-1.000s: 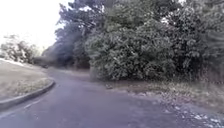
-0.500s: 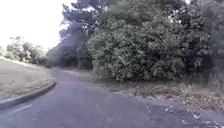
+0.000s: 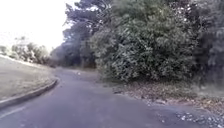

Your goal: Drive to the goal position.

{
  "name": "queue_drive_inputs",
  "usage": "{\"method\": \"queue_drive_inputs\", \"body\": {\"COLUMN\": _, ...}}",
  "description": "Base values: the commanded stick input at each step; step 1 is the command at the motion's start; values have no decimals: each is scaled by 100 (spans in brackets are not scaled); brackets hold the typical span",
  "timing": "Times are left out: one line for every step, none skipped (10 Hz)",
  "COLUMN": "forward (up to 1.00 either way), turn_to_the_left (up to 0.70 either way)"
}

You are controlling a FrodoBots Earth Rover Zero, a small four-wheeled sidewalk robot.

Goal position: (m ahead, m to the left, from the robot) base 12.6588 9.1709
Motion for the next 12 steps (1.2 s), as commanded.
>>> {"method": "queue_drive_inputs", "body": {"forward": 70, "turn_to_the_left": 14}}
{"method": "queue_drive_inputs", "body": {"forward": 70, "turn_to_the_left": 14}}
{"method": "queue_drive_inputs", "body": {"forward": 70, "turn_to_the_left": 14}}
{"method": "queue_drive_inputs", "body": {"forward": 70, "turn_to_the_left": 14}}
{"method": "queue_drive_inputs", "body": {"forward": 70, "turn_to_the_left": 14}}
{"method": "queue_drive_inputs", "body": {"forward": 70, "turn_to_the_left": 14}}
{"method": "queue_drive_inputs", "body": {"forward": 70, "turn_to_the_left": 14}}
{"method": "queue_drive_inputs", "body": {"forward": 70, "turn_to_the_left": 14}}
{"method": "queue_drive_inputs", "body": {"forward": 70, "turn_to_the_left": 14}}
{"method": "queue_drive_inputs", "body": {"forward": 70, "turn_to_the_left": 14}}
{"method": "queue_drive_inputs", "body": {"forward": 70, "turn_to_the_left": 14}}
{"method": "queue_drive_inputs", "body": {"forward": 70, "turn_to_the_left": 14}}
